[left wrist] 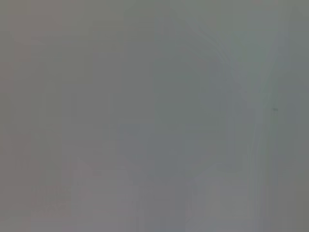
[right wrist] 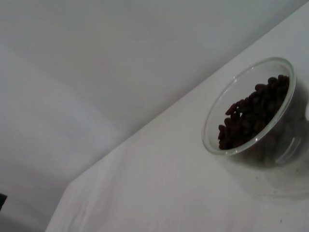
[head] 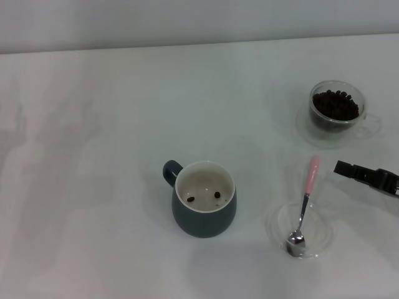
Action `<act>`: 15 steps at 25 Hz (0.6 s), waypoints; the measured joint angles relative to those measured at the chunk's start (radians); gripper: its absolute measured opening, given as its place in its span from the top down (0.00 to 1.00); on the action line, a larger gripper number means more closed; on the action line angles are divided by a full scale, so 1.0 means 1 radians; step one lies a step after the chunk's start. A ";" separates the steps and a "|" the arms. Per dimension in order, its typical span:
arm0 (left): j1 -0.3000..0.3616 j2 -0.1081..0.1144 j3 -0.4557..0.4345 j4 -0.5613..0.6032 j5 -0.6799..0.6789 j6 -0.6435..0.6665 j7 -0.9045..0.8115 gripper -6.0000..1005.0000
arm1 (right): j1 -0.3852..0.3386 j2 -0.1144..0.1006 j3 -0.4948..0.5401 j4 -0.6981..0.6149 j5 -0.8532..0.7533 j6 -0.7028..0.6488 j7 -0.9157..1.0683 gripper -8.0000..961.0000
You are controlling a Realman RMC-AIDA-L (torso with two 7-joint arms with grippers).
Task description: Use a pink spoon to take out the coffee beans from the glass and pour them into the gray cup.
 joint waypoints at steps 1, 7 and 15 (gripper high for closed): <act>0.000 0.000 0.000 0.000 0.000 0.000 0.000 0.56 | 0.000 -0.001 0.003 0.000 0.003 0.000 0.000 0.76; 0.000 0.000 0.000 0.001 0.000 0.001 0.000 0.55 | 0.000 -0.012 0.068 -0.007 0.012 0.001 -0.001 0.75; 0.000 -0.001 -0.035 0.002 0.000 0.003 0.001 0.56 | 0.005 0.005 0.331 -0.056 0.020 -0.016 -0.129 0.75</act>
